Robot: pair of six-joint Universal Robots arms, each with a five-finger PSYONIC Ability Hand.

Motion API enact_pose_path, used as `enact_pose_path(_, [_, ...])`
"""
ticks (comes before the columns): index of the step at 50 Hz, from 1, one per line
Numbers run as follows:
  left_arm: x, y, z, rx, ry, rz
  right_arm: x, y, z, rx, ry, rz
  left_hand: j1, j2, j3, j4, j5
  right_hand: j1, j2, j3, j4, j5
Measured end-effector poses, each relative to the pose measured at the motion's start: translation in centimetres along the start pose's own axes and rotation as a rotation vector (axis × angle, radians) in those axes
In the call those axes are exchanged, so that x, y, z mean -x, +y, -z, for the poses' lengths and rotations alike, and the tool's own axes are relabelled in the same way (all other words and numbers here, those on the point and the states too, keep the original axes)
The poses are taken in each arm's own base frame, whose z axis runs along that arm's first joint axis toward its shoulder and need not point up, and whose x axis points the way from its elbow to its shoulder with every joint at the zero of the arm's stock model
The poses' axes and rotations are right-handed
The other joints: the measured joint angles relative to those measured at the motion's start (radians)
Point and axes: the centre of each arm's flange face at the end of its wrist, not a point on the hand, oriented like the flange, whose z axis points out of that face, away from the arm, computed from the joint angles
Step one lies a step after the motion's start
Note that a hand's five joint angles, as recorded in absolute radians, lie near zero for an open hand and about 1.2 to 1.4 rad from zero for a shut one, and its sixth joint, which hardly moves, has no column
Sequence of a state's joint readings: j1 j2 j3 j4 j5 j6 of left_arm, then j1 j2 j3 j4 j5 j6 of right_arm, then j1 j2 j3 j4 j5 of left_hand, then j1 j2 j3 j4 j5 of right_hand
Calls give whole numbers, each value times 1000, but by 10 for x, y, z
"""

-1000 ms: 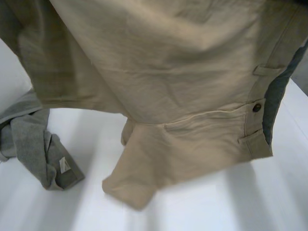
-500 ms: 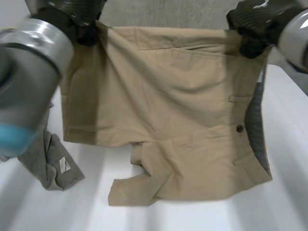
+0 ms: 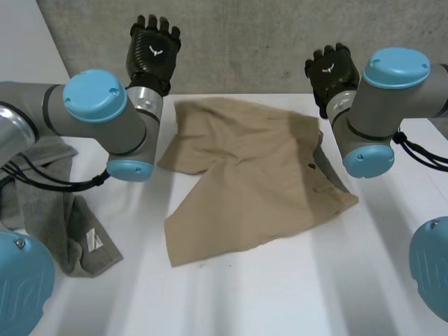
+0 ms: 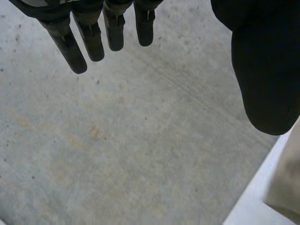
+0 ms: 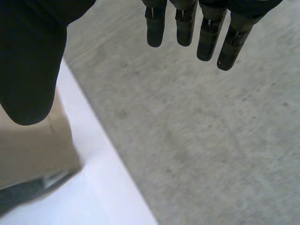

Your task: Fold the laundry.

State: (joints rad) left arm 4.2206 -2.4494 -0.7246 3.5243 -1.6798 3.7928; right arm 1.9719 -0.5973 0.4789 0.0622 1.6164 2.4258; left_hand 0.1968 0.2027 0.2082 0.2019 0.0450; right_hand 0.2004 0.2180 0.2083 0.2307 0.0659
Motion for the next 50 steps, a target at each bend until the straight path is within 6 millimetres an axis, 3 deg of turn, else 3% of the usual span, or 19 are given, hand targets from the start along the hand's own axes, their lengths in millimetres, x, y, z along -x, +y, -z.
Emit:
enact_pose_path(5, [-1, 2, 10, 58, -7, -3, -8, -3, 13, 58, -45, -19, 0, 0, 0, 0, 0, 0, 0, 0, 0, 0])
enact_pose_path(9, [0, -8, 29, 120, 9, -2, -20, -7, 35, 128, -109, -43, 0, 0, 0, 0, 0, 0, 0, -1, 0, 0])
enact_pose_path(15, [2, -35, 86, 223, 114, -3, -38, 6, 73, 231, -229, -33, 0, 0, 0, 0, 0, 0, 0, -1, 0, 0])
enact_pose_path(23, [3, -57, 168, 357, 252, 61, -39, 39, 108, 295, -402, 13, 59, 54, 44, 46, 35, 0, 0, 1, 0, 0])
enact_pose_path(30, [2, -51, 229, 560, 361, 171, -32, 69, 126, 322, -526, 14, 239, 228, 222, 231, 215, 13, 39, 52, 23, 30])
enact_pose_path(34, [0, -41, 252, 688, 398, 232, -28, 82, 131, 309, -587, -23, 272, 264, 261, 271, 255, 63, 94, 107, 81, 75])
enact_pose_path(41, [-9, -22, 268, 822, 423, 292, -17, 98, 131, 269, -673, -107, 272, 264, 261, 273, 255, 219, 262, 282, 261, 234])
enact_pose_path(50, [-23, -8, 258, 802, 416, 308, -1, 120, 117, 237, -683, -125, 272, 265, 261, 273, 256, 308, 376, 389, 365, 335])
